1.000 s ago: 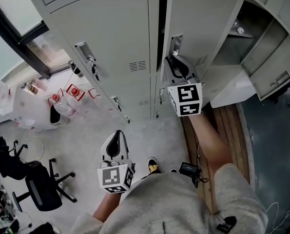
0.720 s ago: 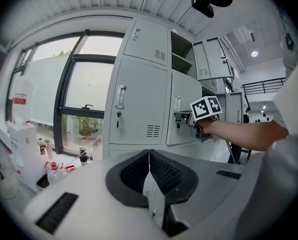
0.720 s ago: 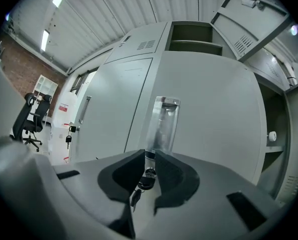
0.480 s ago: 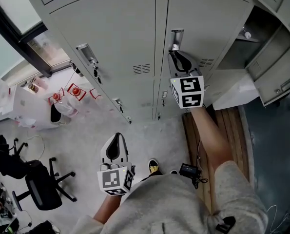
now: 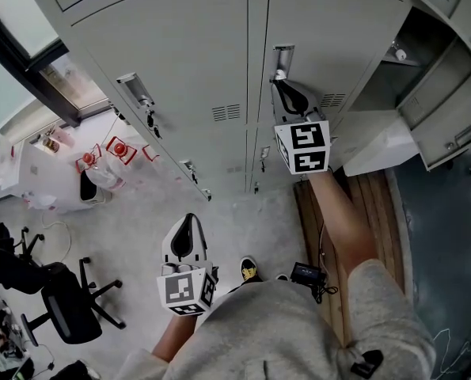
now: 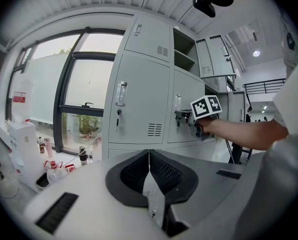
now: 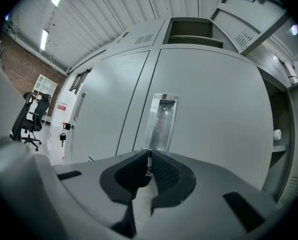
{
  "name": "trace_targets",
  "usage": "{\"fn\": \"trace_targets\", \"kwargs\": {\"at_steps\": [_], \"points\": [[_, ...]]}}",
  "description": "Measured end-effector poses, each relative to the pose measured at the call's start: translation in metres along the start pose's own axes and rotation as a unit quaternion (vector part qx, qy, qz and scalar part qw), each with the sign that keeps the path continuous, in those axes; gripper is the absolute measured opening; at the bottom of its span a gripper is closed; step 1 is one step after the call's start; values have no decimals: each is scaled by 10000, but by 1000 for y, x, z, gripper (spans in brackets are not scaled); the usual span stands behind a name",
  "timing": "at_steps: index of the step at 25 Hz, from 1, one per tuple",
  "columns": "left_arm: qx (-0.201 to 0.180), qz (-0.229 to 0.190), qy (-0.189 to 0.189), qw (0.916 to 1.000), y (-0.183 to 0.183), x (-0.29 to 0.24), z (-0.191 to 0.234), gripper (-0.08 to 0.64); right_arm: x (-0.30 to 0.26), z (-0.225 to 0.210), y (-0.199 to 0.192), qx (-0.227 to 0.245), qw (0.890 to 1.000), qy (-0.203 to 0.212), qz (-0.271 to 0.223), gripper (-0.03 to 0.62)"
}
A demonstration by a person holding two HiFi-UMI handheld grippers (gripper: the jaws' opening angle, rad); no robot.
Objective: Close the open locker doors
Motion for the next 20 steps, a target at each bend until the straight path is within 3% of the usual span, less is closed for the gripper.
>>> {"fn": "trace_targets", "kwargs": {"at_steps": [10, 20], "points": [[-134, -111, -304, 9994, 4, -5, -11, 12, 46, 3, 6, 16, 9994, 302, -168, 32], [-257, -237, -1148, 9928, 7, -13, -55, 12, 200, 0, -21, -526, 9986, 79, 14, 32]]}}
Point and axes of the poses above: the fingertips, and each gripper's own axes: x backward along the fingers, z to its left, y out of its top, the point moved 8 cm from there along x, backward along the fingers, and after that the axes turned 7 degrees about -x, right-handed, at the moved point
